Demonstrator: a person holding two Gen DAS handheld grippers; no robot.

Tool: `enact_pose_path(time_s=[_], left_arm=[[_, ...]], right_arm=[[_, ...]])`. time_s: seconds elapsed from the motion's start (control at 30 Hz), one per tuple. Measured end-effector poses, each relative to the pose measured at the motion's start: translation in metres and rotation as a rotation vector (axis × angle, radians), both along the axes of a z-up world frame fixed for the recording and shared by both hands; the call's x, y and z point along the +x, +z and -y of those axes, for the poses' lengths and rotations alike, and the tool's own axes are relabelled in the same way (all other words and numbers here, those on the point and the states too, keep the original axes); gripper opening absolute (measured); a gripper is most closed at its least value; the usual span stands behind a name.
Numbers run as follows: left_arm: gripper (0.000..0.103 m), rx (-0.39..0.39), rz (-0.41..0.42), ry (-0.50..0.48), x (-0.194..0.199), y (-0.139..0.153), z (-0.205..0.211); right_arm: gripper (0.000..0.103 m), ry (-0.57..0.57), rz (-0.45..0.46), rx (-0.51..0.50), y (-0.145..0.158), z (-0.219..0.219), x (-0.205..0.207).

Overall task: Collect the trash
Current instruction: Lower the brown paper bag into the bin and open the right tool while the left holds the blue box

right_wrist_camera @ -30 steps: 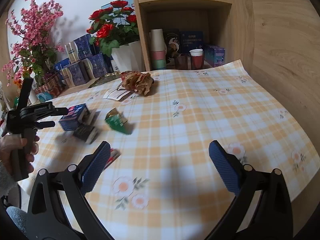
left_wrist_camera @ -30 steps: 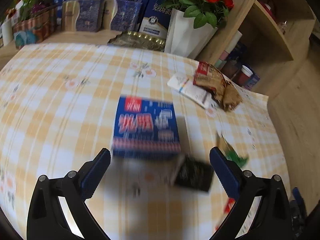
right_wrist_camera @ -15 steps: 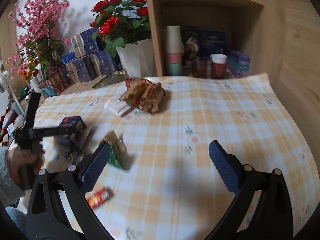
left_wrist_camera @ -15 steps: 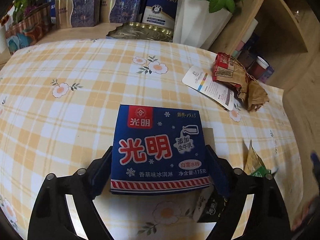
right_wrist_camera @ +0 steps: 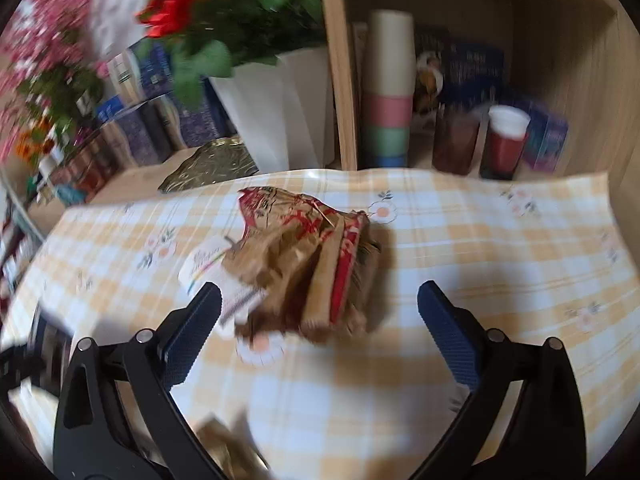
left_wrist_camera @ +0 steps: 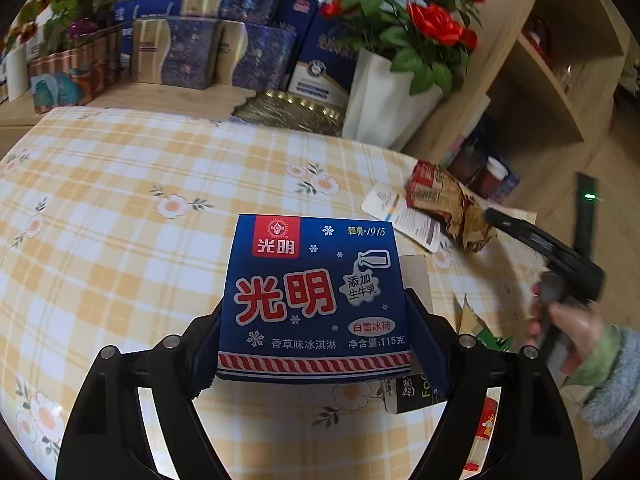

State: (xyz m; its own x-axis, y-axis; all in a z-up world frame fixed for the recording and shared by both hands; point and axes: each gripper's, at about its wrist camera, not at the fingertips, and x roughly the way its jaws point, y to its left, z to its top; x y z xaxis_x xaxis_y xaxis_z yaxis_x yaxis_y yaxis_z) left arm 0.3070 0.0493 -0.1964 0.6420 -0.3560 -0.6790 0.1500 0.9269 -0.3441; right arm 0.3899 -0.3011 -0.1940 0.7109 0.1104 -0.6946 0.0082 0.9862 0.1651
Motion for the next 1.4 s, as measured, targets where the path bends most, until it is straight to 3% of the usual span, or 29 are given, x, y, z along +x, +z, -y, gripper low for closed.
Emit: enact_pose_path(time_s=[0.1, 0.17, 0.2, 0.23, 0.27, 0.47, 0.6, 0.7, 1.0, 1.4], left_arm=[[0.078, -0.095, 0.002, 0.032, -0.021, 0.000, -0.017], [0.078, -0.119, -0.007, 0.052, -0.037, -0.003, -0.025], [0.078, -0.127, -0.011, 0.061, -0.047, -0.004, -0.030], [0.078, -0.130, -0.014, 0.066, -0.054, -0.004, -0.033], [0.078, -0.132, -0.017, 0.070, -0.061, -0.005, -0.036], [0.078, -0.094, -0.015, 0.065, -0.106, -0.002, -0.049], [0.078, -0.108, 0.000, 0.069, -0.128, 0.004, -0.054], [0.078, -0.104, 0.011, 0.060, -0.142, 0.010, -0.052], [0.078, -0.099, 0.049, -0.003, -0.175, 0.036, -0.029], [0.078, -0.093, 0.092, -0.051, -0.240, 0.064, -0.013]], right_arm=[[0.084, -0.033, -0.101, 0.039, -0.020, -0.001, 0.024], [0.062, -0.058, -0.150, 0.063, -0.031, 0.002, 0.029], [0.060, -0.070, -0.153, 0.095, -0.033, 0.006, 0.029], [0.048, -0.099, -0.139, 0.153, -0.033, 0.013, 0.025], [0.042, -0.110, -0.128, 0.180, -0.032, 0.016, 0.019], [0.039, -0.152, -0.069, 0.209, -0.015, 0.042, -0.026], [0.039, -0.190, -0.039, 0.279, -0.002, 0.070, -0.066], [0.039, -0.216, -0.006, 0.357, 0.009, 0.091, -0.117], [0.039, -0.249, 0.037, 0.395, 0.023, 0.103, -0.249], [0.039, 0.026, 0.005, 0.254, 0.036, 0.028, -0.346]])
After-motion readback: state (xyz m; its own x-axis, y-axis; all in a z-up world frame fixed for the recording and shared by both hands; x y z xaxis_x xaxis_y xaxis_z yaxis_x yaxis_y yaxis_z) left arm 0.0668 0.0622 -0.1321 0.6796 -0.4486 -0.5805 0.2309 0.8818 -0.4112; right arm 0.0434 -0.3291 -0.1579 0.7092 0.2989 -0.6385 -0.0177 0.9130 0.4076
